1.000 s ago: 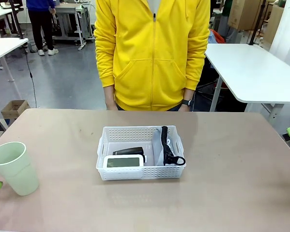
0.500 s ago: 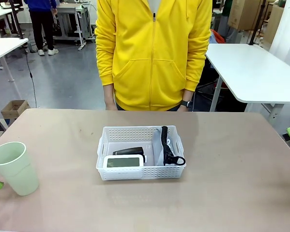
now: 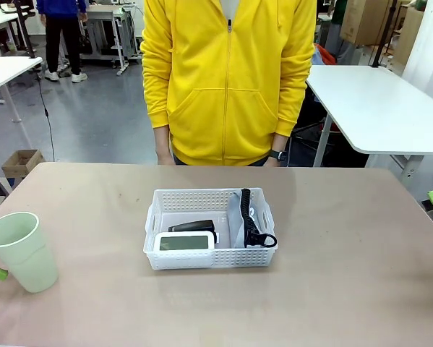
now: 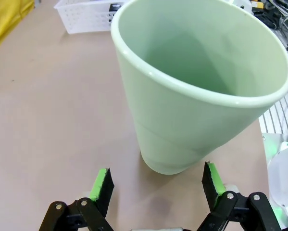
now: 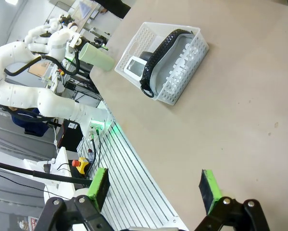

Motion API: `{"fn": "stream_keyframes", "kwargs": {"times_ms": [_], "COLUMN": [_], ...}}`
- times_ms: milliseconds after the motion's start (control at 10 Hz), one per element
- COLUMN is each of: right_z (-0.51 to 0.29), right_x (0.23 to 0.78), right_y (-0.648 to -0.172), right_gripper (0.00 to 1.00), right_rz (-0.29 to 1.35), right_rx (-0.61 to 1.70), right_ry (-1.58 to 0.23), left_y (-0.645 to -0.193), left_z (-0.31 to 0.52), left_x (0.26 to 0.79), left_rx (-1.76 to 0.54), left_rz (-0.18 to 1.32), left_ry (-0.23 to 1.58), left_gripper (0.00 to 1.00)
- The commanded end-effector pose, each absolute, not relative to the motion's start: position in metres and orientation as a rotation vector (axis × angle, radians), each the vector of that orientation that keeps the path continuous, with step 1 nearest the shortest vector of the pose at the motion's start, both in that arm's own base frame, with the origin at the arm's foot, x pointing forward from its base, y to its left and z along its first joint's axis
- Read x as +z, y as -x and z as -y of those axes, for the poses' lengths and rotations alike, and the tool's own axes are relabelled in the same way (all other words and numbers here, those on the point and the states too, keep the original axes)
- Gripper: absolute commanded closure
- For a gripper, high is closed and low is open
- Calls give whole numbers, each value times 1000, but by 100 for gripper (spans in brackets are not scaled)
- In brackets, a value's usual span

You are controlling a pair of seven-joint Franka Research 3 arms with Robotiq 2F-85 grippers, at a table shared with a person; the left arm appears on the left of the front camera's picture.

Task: Efficiently arrange items inside the basket to fit them all.
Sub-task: Pick up the Reusable plastic cup and place it inside the Organizing basket.

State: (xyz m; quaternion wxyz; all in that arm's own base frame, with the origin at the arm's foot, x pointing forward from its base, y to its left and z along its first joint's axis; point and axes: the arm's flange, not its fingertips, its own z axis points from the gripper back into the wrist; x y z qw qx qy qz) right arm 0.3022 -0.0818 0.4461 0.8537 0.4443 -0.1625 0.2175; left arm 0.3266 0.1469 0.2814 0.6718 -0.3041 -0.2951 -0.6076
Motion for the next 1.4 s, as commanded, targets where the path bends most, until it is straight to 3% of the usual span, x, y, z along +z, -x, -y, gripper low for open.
{"fn": "stream_keyframes", "kwargs": {"times_ms": [0, 400, 1300], "right_z": [80, 80, 80], "right_x": [447, 447, 447], "right_y": [-304, -304, -304], "right_gripper": [0, 0, 0], "right_rz": [373, 373, 373], "right_rx": [475, 475, 475], "right_ry": [-953, -953, -953], "left_y": [-325, -325, -344], "left_z": [-147, -142, -112], "left_x": [282, 266, 246], "left_rx": [-1382, -1433, -1575], "left_rz": [654, 663, 663], "left_ry": [693, 627, 743], "left_gripper": [3, 3, 3]}}
